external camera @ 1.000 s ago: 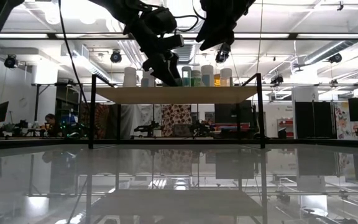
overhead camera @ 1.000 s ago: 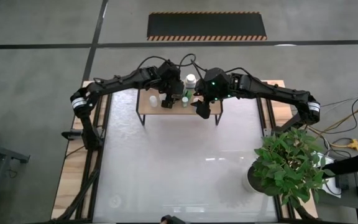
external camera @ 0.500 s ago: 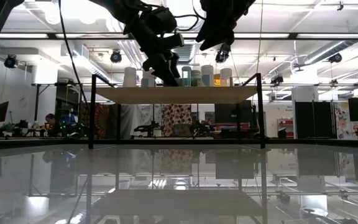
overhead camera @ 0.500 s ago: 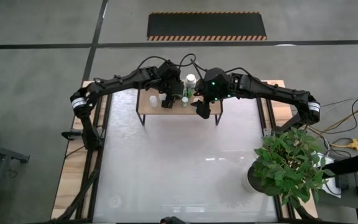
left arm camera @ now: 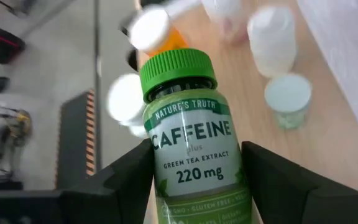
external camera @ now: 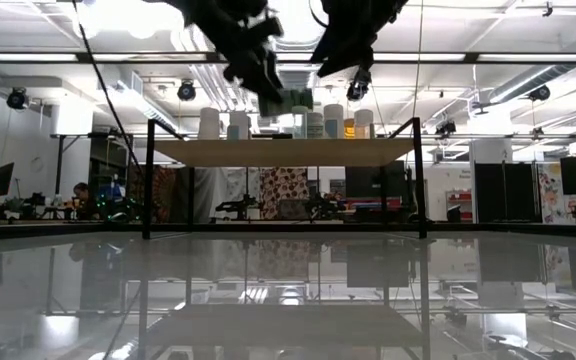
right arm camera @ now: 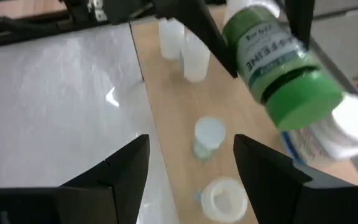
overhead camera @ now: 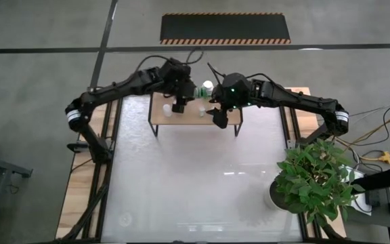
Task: Pick and place medicine bottles onto shelf by color
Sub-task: Put the green pill bottle on the shelf
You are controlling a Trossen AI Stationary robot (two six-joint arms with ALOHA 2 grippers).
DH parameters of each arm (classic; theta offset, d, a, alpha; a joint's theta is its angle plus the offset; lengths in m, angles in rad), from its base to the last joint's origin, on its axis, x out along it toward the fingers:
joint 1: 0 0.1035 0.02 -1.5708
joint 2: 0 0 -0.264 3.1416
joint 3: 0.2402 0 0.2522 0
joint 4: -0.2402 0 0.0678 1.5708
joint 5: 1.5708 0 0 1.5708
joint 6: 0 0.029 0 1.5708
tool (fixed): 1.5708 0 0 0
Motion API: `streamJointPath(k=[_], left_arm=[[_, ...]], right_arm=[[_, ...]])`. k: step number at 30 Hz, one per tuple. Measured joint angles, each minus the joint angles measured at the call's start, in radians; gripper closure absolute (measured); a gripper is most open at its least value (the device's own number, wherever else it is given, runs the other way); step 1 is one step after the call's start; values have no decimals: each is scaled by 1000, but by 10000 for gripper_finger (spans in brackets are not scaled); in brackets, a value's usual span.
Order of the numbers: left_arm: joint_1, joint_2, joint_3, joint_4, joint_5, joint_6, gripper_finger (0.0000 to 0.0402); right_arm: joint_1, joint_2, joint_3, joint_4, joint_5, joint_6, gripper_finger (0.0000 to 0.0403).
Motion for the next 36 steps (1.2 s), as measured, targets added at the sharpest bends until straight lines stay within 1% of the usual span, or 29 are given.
streamJointPath(k=[4, 7, 9, 12, 15, 20, 22, 27, 30, 36], left_arm=[[-3, -77, -1, 21, 5, -16, 189], [-6, -129, -18, 66, 26, -101, 189], [-8, -171, -63, 108, 50, -149, 189], [-24, -242, -172, 211, 54, -161, 189], [-45, -313, -304, 371, 54, -198, 189], [-77, -419, -519, 668, 54, -232, 189], [-83, -447, -587, 758, 53, -239, 189], [-86, -484, -680, 898, 53, -278, 189], [-87, -480, -689, 918, 53, -291, 189], [-99, -429, -690, 986, 47, -294, 189]], right_arm=[[0, 0, -1, 54, 2, -26, 179], [0, -2, -3, 100, 23, -53, 179], [3, -7, -13, 139, 26, -74, 179], [6, -23, -44, 214, 26, -96, 179], [7, -55, -104, 320, 25, -107, 179], [7, -103, -252, 636, 26, -129, 179], [7, -114, -300, 746, 26, -128, 179], [7, -122, -357, 890, 26, -109, 179], [7, -105, -362, 935, 25, -101, 179], [7, -55, -363, 1030, 20, -85, 179]])
